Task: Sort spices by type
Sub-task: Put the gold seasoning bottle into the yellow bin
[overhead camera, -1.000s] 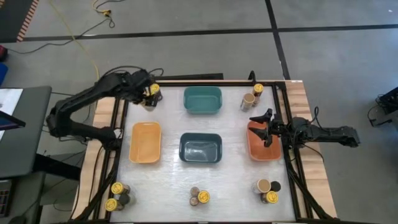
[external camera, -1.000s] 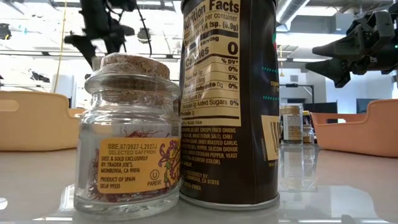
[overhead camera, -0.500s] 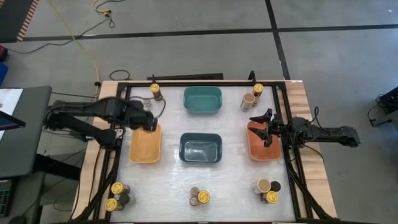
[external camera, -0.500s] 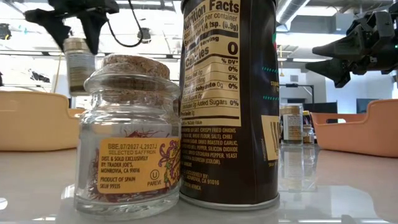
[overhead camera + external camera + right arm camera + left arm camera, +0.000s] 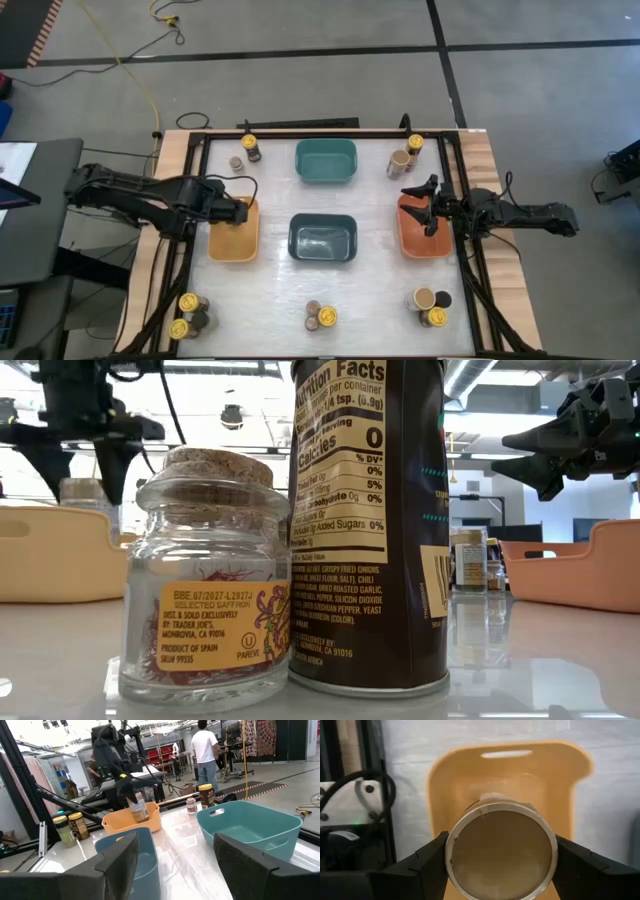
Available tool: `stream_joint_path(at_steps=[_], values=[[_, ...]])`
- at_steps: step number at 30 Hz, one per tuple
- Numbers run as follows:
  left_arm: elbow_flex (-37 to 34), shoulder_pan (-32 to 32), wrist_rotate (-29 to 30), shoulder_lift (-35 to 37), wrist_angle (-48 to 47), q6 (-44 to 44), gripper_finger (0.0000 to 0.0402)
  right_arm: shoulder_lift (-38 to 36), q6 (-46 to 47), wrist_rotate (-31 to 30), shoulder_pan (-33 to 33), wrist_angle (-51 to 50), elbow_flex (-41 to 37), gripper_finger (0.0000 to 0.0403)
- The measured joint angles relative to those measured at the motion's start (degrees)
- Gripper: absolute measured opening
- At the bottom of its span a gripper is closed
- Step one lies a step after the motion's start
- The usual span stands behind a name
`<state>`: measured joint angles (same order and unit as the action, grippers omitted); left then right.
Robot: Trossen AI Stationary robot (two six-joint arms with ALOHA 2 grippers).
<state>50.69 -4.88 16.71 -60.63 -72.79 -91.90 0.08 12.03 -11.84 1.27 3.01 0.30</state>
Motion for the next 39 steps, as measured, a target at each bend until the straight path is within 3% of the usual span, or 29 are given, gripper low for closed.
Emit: stream_joint_path(at_steps=[13,39], values=[[-1.37,13.89,-3.21,1.01,4.9,21.06,0.027,0.02,0.0,0.0,-0.01,0.0,0.01,0.0286],[-4.78,11.85,-3.37,1.03,8.73,27.15,0.027,0.01,0.0,-0.02,0.0,0.0,0.02,0.0286]])
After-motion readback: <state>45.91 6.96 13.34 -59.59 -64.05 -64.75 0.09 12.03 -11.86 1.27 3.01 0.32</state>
